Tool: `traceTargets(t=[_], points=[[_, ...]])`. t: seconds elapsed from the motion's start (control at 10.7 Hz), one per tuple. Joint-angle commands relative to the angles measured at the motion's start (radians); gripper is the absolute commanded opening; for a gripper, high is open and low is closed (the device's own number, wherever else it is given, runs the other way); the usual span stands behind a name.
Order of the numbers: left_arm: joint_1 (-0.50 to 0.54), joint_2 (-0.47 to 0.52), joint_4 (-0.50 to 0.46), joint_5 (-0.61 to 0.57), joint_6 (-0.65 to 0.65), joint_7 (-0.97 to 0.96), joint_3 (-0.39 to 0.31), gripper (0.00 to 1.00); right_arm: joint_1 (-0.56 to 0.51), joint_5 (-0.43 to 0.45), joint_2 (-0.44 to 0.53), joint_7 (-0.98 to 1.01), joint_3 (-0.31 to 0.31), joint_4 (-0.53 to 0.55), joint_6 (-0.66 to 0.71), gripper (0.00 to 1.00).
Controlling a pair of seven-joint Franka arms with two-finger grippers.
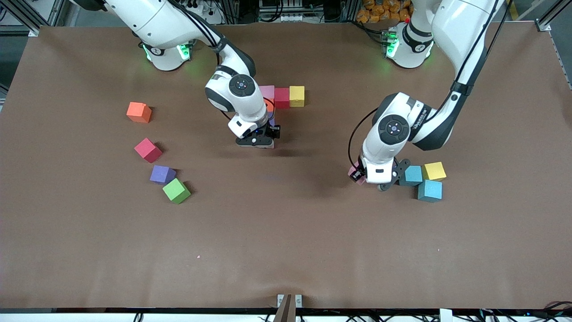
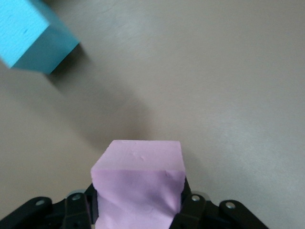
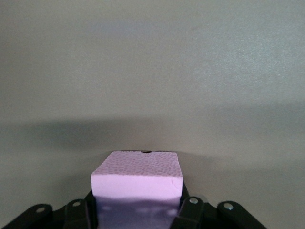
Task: Arrange 11 blocks into digit 3
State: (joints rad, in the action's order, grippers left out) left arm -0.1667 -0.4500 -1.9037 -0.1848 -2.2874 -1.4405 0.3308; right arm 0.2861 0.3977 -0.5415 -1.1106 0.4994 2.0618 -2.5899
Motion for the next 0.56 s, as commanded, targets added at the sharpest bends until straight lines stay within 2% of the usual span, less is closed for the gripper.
traceTargets(t=[0.0, 0.19, 0.28, 0.47], points=[[0.012, 0.121, -0.138, 0.106, -0.024, -0.054, 0.007, 0.39, 0.002, 0.035, -0.015, -0.031, 0.001, -0.015, -0.001, 0.26], [0.009, 0.209, -0.288, 0.18, -0.142, -0.072, 0.007, 0.39, 0.004, 0.046, -0.018, -0.031, 0.001, -0.015, -0.001, 0.26], [0.001, 0.221, -0.32, 0.182, -0.17, -0.104, 0.008, 0.4, 0.004, 0.058, -0.02, -0.031, 0.001, -0.015, -0.001, 0.26], [-0.004, 0.202, -0.319, 0.182, -0.176, -0.199, 0.051, 0.4, 0.004, 0.058, -0.021, -0.031, 0.001, -0.015, -0.001, 0.26]])
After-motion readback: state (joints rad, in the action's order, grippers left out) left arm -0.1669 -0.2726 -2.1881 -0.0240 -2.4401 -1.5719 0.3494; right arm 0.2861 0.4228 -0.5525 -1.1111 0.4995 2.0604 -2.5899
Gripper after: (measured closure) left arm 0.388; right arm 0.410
